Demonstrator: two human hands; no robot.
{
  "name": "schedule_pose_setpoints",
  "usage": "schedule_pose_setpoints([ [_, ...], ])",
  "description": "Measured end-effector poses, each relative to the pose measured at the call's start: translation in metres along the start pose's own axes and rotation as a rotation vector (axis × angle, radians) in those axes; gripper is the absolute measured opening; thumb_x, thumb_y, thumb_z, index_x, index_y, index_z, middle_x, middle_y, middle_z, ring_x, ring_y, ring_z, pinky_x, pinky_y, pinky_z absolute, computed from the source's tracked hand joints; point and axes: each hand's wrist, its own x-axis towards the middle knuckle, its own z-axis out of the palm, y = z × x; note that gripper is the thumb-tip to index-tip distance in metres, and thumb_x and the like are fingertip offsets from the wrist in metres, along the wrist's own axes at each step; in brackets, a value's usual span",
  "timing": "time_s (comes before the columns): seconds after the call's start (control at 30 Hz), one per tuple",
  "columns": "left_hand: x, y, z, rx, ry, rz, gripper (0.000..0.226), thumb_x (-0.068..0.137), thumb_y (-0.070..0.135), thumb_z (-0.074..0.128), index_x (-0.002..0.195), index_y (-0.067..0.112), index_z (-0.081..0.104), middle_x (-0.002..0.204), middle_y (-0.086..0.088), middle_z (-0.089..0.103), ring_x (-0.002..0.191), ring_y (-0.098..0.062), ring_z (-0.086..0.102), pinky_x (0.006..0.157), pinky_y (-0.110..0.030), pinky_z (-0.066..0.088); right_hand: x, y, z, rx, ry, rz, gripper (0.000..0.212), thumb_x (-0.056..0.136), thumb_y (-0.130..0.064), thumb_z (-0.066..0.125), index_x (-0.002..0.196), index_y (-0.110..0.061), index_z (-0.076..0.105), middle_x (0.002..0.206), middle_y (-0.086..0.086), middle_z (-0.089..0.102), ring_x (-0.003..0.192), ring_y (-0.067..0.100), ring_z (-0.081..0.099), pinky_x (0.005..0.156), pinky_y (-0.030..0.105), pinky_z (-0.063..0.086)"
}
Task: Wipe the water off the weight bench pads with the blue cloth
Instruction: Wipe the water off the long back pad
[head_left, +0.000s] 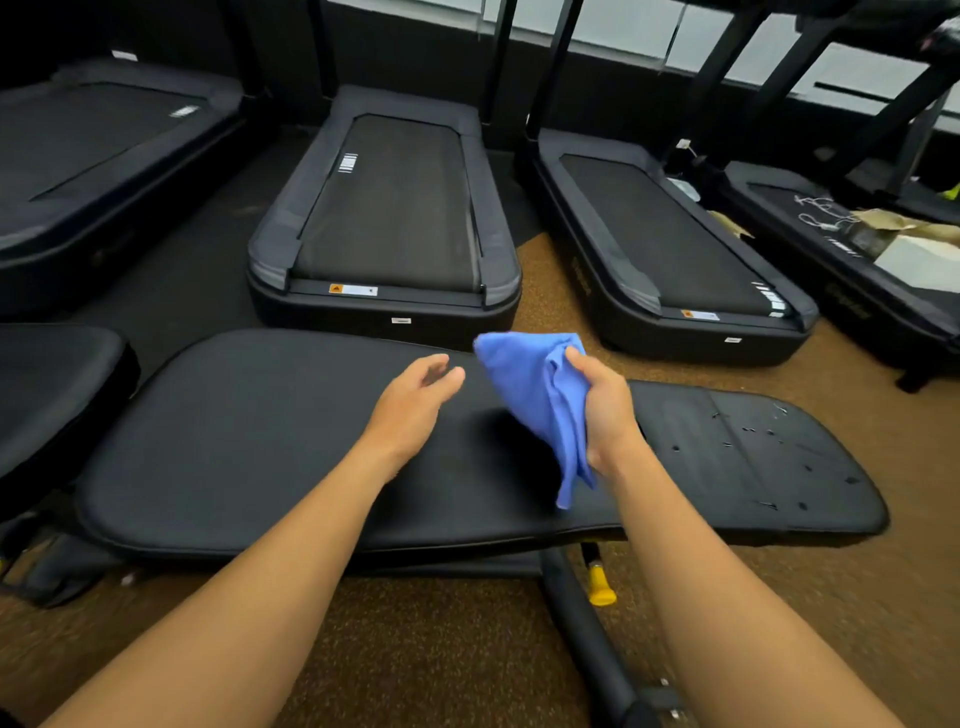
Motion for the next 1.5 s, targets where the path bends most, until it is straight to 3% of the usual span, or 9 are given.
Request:
schedule_pose_setpoints([
  [0.13,-0.003,0.005,0.012,-0.292,-0.215,-0.044,0.038,0.091,0.032,0.073,0.127,0.023,0.065,0.12,0.004,0.074,0.112,-0.016,0.07,0.096,-0.036,0.054,-0.014,-0.027,0.016,0.207,-0.198,0.066,0.041,0.101,-0.038,0.048,0.113,-0.006,0.07,0.112,0.018,0.073,0.104,0.034,0.069,0.089,0.041,0.054],
  [0.27,0.002,0.008,0.014,-0.16,-0.01,-0.074,0.014,0.091,0.023,0.073,0.103,0.017,0.075,0.098,-0.001,0.079,0.096,-0.02,0.074,0.087,-0.04,0.059,-0.017,-0.03,0.015,0.026,-0.381,0.153,0.076,0.093,-0.063,0.048,0.131,0.001,0.062,0.127,0.023,0.067,0.122,0.036,0.063,0.107,0.048,0.045],
  [0.4,-0.004,0.007,0.015,-0.213,-0.135,-0.202,0.021,0.098,0.03,0.064,0.111,0.016,0.072,0.105,-0.006,0.077,0.105,-0.025,0.072,0.089,-0.039,0.057,-0.017,-0.01,0.005,-0.511,-0.259,0.057,0.044,0.079,-0.024,0.084,0.116,-0.009,0.065,0.109,0.011,0.075,0.104,0.03,0.071,0.097,0.048,0.054],
  [0.57,-0.009,0.009,0.022,-0.455,-0.318,-0.379,0.025,0.102,0.03,0.057,0.115,0.012,0.07,0.104,-0.007,0.078,0.091,-0.019,0.075,0.074,-0.033,0.058,-0.001,-0.006,-0.03,-0.371,-0.143,0.107,0.024,0.074,0.01,0.062,0.095,-0.001,0.067,0.091,0.019,0.07,0.086,0.031,0.065,0.079,0.041,0.05],
  [0.77,0.007,-0.012,0.03,-0.027,0.005,-0.267,0.049,0.095,0.04,0.06,0.141,0.023,0.051,0.117,0.004,0.066,0.102,-0.015,0.069,0.09,-0.042,0.059,0.005,0.008,-0.056,-0.909,0.417,-0.156,0.039,0.093,-0.022,0.062,0.129,-0.006,0.058,0.116,0.007,0.06,0.095,0.021,0.06,0.075,0.029,0.04],
  [0.87,0.013,-0.017,0.018,0.048,0.114,-0.19,0.054,0.083,0.055,0.058,0.13,0.029,0.059,0.118,0.01,0.066,0.108,-0.014,0.066,0.098,-0.045,0.054,-0.017,0.037,-0.036,-0.997,0.187,-0.477,0.052,0.092,-0.048,0.061,0.135,-0.019,0.056,0.14,0.001,0.051,0.131,0.019,0.047,0.101,0.03,0.036],
  [1.0,0.019,-0.015,0.012,0.082,0.153,-0.067,0.036,0.09,0.05,0.058,0.12,0.031,0.067,0.109,0.012,0.07,0.105,-0.008,0.066,0.098,-0.043,0.054,-0.019,0.084,-0.009,-1.549,-0.136,-0.311,0.094,0.075,-0.091,0.023,0.156,-0.043,0.023,0.168,-0.012,0.008,0.156,0.02,-0.002,0.12,0.062,0.002],
  [1.27,0.033,-0.024,-0.001,0.082,0.139,0.014,0.023,0.101,0.041,0.052,0.117,0.034,0.066,0.111,0.015,0.069,0.108,-0.005,0.063,0.097,-0.04,0.053,0.028,0.049,-0.042,-1.503,-0.187,-0.308,0.099,0.071,-0.094,0.016,0.158,-0.047,0.016,0.168,-0.018,0.003,0.155,0.015,0.001,0.12,0.051,0.008],
  [1.5,0.056,-0.024,-0.002,0.051,0.13,0.017,0.022,0.101,0.041,0.051,0.114,0.034,0.068,0.108,0.016,0.07,0.105,-0.005,0.065,0.097,-0.042,0.053,0.056,0.065,-0.031,-1.655,-0.19,-0.307,0.094,0.076,-0.093,0.016,0.157,-0.048,-0.001,0.169,-0.013,-0.01,0.155,0.021,-0.014,0.116,0.068,-0.008],
])
